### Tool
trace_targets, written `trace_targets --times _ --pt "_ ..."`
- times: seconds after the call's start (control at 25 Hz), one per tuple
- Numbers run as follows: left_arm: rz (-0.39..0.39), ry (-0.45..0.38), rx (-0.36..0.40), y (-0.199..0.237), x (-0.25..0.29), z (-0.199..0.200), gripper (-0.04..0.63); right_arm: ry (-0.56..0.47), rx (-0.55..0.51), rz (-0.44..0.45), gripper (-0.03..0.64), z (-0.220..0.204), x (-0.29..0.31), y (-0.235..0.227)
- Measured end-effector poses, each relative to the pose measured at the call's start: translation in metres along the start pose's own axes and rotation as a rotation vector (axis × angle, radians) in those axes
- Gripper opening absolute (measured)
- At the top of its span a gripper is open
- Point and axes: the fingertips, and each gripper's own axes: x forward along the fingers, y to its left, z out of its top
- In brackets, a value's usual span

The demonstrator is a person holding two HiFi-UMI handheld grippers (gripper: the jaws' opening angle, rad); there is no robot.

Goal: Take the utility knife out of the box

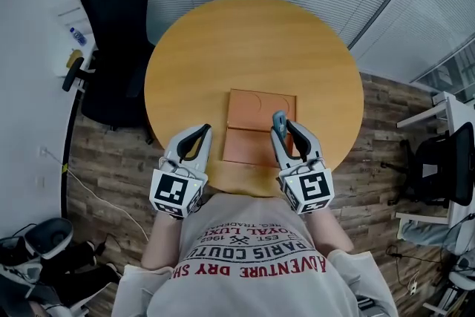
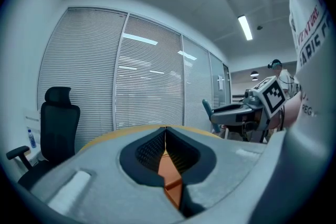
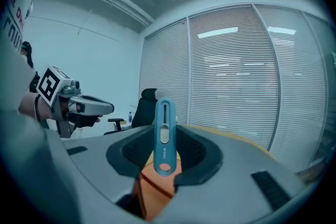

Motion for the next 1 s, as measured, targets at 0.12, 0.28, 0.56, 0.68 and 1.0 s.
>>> trace_targets --times 0.12,0.28,0.56,0.68,1.0 --pt "0.001 -0.005 -0.002 0.003 -0.001 0.000 0.011 -0.002 -0.006 -0.003 0.132 0.000 0.000 0.002" --pt "0.001 -0.008 -0.007 0.002 0.002 0.001 0.011 -0.002 -0.003 -0.006 0.132 0.000 0.000 0.001" --pt "-0.016 0.011 -0.005 0.002 0.008 -0.005 0.011 0.020 0.014 -0.028 0.132 -0.005 0.007 -0.003" --pt "-0.009 0.019 -0.004 0.005 0.009 -0.007 0.011 0.025 0.017 -0.032 0.132 -0.009 0.008 -0.005" --pt "-0.013 0.033 -0.006 0.007 0.018 -0.011 0.011 0.072 0.059 -0.040 0.132 -0.026 0.014 -0.014"
